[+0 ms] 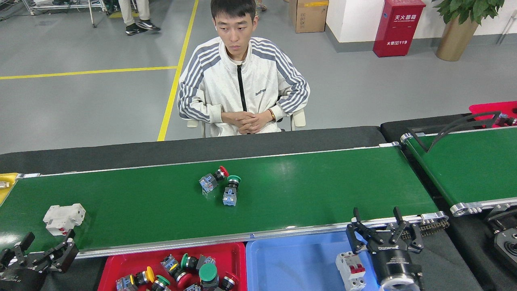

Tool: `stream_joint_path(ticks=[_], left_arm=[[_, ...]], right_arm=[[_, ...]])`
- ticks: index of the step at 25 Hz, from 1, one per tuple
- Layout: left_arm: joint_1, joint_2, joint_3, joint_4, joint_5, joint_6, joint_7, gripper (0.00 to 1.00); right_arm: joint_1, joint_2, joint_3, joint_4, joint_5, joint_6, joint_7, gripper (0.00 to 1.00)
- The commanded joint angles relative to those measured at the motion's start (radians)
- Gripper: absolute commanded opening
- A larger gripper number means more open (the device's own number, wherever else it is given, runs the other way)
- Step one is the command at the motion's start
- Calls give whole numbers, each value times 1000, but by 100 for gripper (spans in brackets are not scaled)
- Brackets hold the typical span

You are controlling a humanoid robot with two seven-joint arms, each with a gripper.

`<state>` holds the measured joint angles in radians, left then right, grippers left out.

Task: Pick switch part from conveyor to tray

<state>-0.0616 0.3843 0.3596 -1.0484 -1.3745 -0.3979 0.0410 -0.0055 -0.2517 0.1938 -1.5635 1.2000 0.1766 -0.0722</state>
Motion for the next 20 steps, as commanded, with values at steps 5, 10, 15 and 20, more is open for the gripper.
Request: stream_joint_path(ticks=[5,10,15,20], left_arm=[[-61,47,10,64,17,86,11,99],[-127,67,-1,133,17,137,11,98],[-141,70,-7,188,17,134,14,60],[-141,61,-11,206,22,137,19,31]], right_arm=[[36,0,-100,-15,-23,-203,-8,100],[38,2,-102,-15,-25,-203,-9,100],[35,2,-100,-13,-23,-203,-9,100],[21,25,-100,-15,-23,-200,-9,100]])
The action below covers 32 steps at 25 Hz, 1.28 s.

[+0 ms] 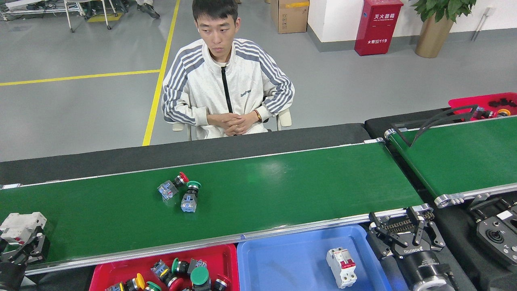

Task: Pick switch part from conveyor to tray

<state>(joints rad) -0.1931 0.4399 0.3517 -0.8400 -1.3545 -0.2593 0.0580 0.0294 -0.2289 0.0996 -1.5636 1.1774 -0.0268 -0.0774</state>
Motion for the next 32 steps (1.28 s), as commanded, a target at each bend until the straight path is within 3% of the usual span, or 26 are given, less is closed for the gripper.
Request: stream_joint_path(ticks=[1,8,14,18,21,25,27,29,32], left_arm=[[-11,2,-4,-2,3,-2,2,29],[-9,-12,-5,-11,17,-23,3,14],[-11,-21,-23,-25,21,-37,5,10],[11,-32,-23,-174,61,-127,10,7],[113,-56,-23,-381,92,-224,8,6],[236,-187,-73,-665,86,-331,-9,6],[259,-248,-185,-777,84,-341,-43,6],[273,-283,-289,-821,77,-327,-73,6],[290,-359,-456,-861,-34,-290,-79,6]], right_arm=[[-14,2,-6,-15,1,4,-4,100],[-48,8,-5,-15,1,4,-1,100],[-43,-1,-5,-10,1,-1,1,100],[-34,0,-8,-6,1,2,2,100],[-28,0,-8,-7,1,2,2,100],[-33,-1,-15,-6,1,4,2,100],[-36,0,-46,-6,-1,4,2,100],[-36,0,-63,-6,-1,4,2,100],[-36,0,-74,-9,-1,5,2,100]])
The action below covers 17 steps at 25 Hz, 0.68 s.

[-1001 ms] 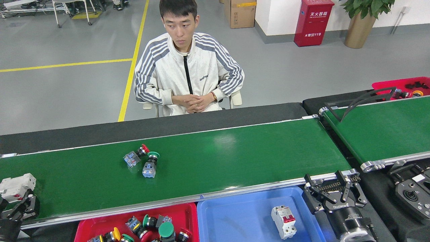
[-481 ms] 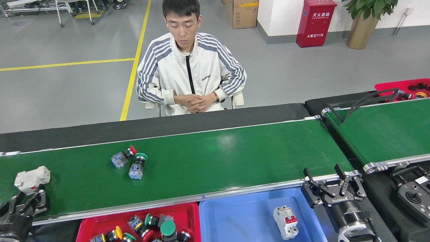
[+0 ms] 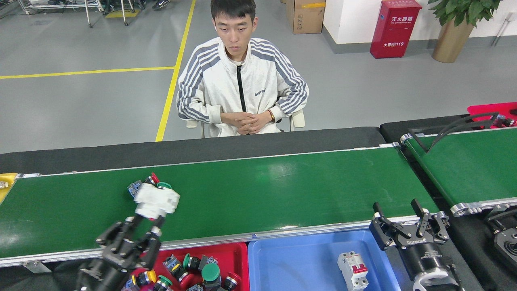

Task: Pick switch part from conveyor to tray
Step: 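Carry the white breaker with the left gripper into the blue tray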

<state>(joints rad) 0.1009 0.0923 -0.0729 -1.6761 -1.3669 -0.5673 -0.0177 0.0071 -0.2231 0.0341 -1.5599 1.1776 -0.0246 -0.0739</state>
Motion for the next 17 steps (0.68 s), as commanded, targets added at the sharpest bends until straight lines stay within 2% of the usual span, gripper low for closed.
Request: stream_joint_path(ticks=[1,3,5,7,8,9,10,12,15,17], left_arm=[[7,-40,-67,-42,-57,20,-4,7],[42,-85,-125,-68,-116,18,-7,10],[66,-111,-195,-74,-192,20,-7,19],[91,-121,-237,-76,-235,23,-7,38],[102,-126,-243,-74,-236,27,-7,55],[105,-134,-245,-79,-236,34,-7,67],[106,-135,-245,-83,-236,38,-5,75],[108,-141,-249,-97,-235,60,-1,99],[109,-144,-232,-97,-236,89,1,100],[108,-149,-162,-99,-236,148,5,100]], right_arm=[[-13,-6,-10,-15,-1,5,-1,100],[-10,-6,-10,-15,-1,3,-1,100],[-3,-7,-8,-12,0,2,-3,100],[8,-7,-8,-12,0,2,-6,100],[8,-7,-8,-12,0,0,-6,100],[10,-9,-8,-12,0,0,-7,100],[10,-9,-8,-12,0,0,-7,100],[10,-7,-8,-12,0,0,-7,100],[24,-4,-5,-15,5,0,-7,100],[27,-4,-5,-17,7,0,-9,100]])
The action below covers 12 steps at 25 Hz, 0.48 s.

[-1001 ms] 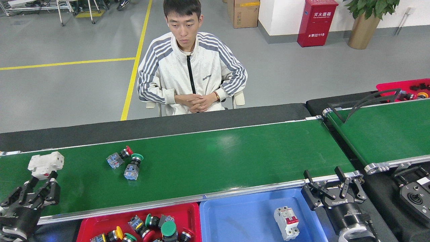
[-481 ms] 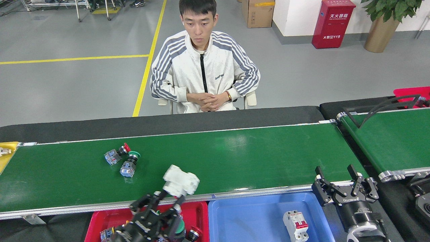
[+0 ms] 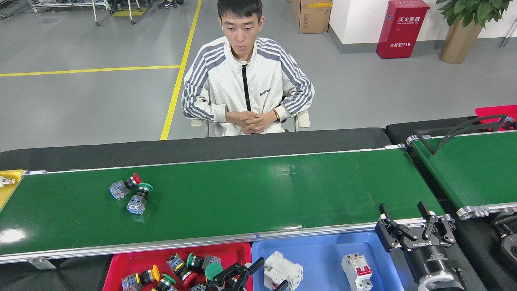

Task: Pick switch part from conveyor to tray
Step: 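Carry the white breaker with the left gripper into the blue tray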

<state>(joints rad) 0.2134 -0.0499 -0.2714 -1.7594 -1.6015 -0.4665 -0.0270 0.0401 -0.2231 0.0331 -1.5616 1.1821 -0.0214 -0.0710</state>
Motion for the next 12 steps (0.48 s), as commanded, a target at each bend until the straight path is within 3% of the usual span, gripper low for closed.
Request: stream_joint_path(ticks=[1,3,7,9,12], left_arm=[[-11,-7,81,-15,0,77,16,100],[-28,-4,236,-14,2,120,18,100],[-63,45,620,12,81,63,18,100],[-55,130,744,80,106,-20,18,100],[-57,202,822,207,132,-60,19,100]], right_arm=[[-6,-4,-4,-14,2,-3,-10,100],[-8,-2,-4,-12,2,-2,-12,100],[-2,1,8,-8,5,0,-10,100],[9,7,24,-9,7,0,-10,100],[11,10,25,-9,7,1,-10,100]])
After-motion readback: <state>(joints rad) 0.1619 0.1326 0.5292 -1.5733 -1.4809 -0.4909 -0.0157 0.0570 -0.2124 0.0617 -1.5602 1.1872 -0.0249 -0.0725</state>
